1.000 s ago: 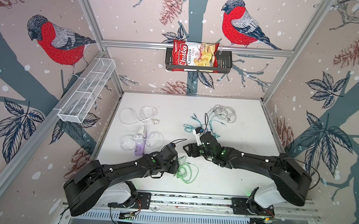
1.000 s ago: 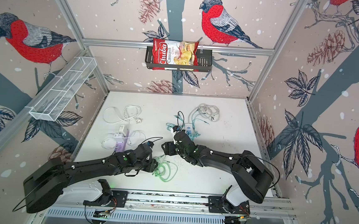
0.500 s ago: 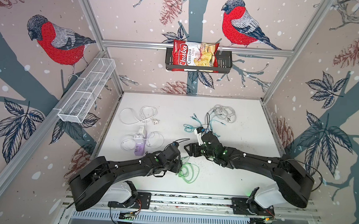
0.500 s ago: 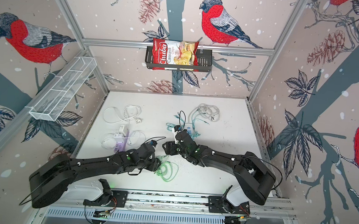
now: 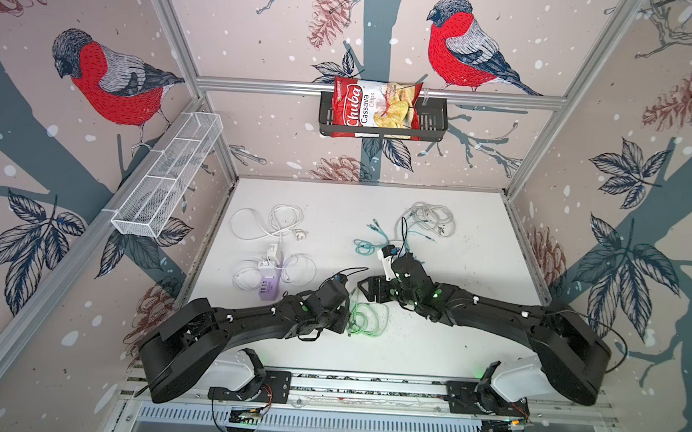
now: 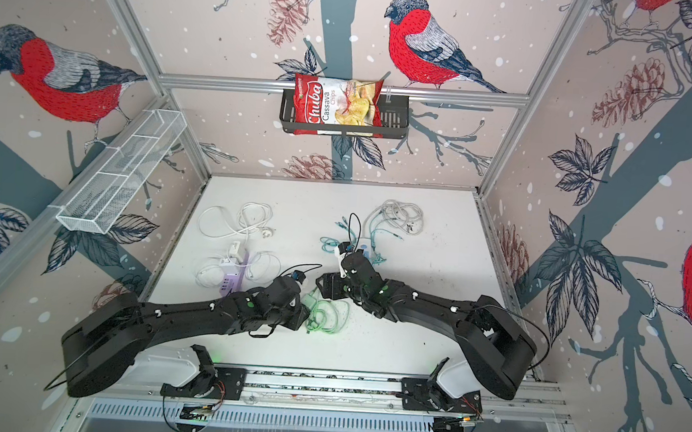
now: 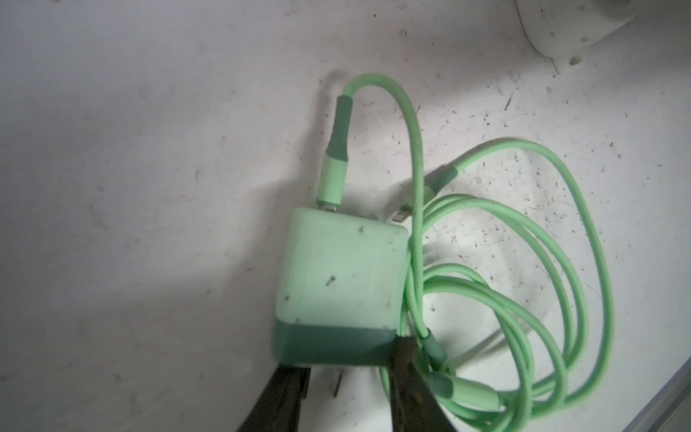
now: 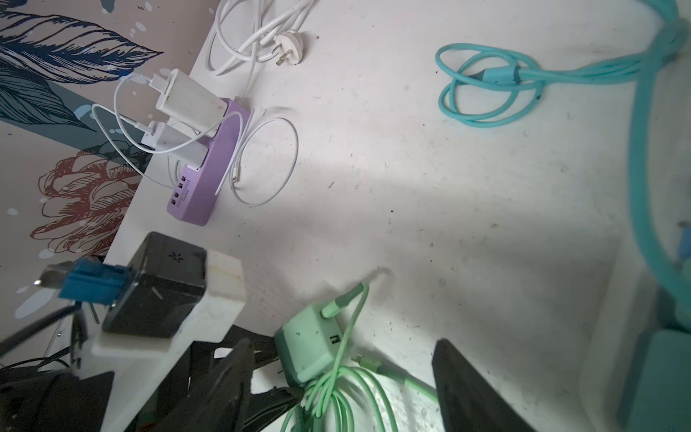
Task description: Insert the plug
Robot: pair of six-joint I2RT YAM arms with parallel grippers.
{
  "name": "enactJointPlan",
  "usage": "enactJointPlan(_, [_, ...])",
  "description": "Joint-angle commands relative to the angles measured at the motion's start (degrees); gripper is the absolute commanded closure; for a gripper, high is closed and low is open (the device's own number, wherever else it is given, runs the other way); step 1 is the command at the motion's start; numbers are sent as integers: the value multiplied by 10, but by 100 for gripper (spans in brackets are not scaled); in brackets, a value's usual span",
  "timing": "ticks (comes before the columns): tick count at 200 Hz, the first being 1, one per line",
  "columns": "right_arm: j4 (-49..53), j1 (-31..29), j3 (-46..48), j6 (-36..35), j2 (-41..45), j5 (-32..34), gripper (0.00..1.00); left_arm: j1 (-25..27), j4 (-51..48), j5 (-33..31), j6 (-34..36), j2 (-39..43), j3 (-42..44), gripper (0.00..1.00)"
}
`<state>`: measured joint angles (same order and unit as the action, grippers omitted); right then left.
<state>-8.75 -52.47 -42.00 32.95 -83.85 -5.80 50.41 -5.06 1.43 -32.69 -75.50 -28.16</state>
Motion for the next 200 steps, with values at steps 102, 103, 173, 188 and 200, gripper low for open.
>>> enactJointPlan(102, [0, 0, -2, -17, 4, -23, 24, 1, -41, -109, 3, -43, -26, 36])
enactJointPlan(103, [-1, 1, -2, -17, 4, -23, 24, 1, -41, -110, 4, -43, -26, 36])
enactJointPlan(173, [-7, 2, -4, -14, -7, -33, 24, 1, -27, -115, 46, -62, -43, 36])
enactJointPlan(188, [-11, 3, -10, -4, -19, -37, 24, 2, -21, -100, 47, -68, -44, 37])
enactJointPlan(200, [-12, 3, -18, 2, -29, -42, 24, 1, -10, -84, 47, -74, -43, 38])
